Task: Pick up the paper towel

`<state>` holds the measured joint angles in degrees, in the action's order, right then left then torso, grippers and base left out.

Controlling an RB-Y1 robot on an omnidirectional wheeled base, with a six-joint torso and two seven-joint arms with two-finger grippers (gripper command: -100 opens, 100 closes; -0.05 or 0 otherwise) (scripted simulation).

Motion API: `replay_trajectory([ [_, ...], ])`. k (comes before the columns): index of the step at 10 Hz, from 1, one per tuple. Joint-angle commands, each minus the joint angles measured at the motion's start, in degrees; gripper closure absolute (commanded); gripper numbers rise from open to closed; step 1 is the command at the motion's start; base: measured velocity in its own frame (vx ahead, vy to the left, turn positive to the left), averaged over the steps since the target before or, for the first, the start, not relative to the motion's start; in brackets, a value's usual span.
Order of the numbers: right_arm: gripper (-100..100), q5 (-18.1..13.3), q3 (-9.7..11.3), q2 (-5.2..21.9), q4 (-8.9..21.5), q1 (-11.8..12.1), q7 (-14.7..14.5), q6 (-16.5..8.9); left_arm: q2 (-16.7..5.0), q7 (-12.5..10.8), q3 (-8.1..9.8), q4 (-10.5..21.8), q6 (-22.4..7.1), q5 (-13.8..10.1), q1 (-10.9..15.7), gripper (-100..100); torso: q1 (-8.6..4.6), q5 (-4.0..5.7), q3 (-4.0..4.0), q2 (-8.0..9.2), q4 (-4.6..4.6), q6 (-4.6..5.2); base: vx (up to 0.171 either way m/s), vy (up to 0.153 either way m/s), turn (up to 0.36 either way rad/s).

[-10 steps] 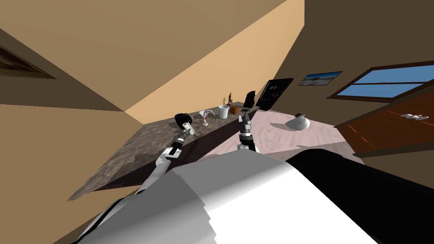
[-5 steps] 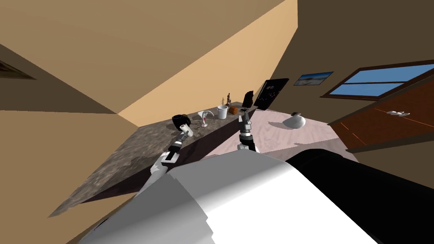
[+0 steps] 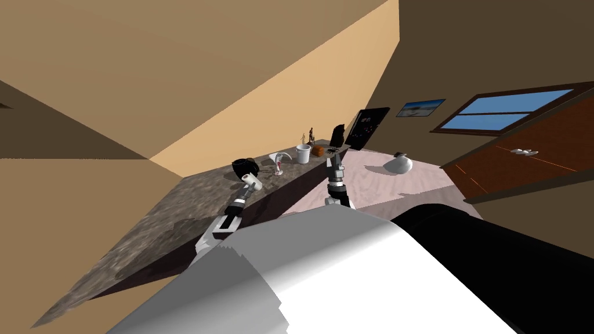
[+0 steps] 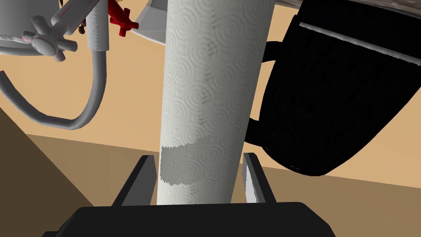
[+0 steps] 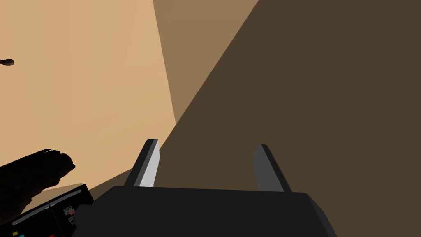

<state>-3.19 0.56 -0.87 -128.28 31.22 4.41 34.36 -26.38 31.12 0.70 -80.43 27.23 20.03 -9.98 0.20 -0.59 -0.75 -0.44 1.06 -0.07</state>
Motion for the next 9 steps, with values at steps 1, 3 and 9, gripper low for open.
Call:
replay_trajectory([
  [1,0,0.00,0.00,0.00,0.00,0.00,0.00,0.00,0.11,0.02,-0.01,-2.25,-0.26,0.08,-1.39,100,0.00,0.00,0.00,0.00,0.00,0.00,0.003,-0.005,0.026],
  [3,0,0.00,0.00,0.00,0.00,-0.01,0.00,0.00,0.20,-0.16,1.57,-5.99,-1.25,0.62,-5.39,100,-0.03,0.01,0.02,0.01,-0.03,0.08,0.033,0.008,-0.118],
  [9,0,0.00,0.00,0.00,0.00,0.00,0.00,0.00,0.27,-0.31,3.12,-11.63,-2.25,1.16,-10.35,0,-0.02,0.01,0.03,0.04,-0.03,0.06,0.025,0.011,-0.028],
])
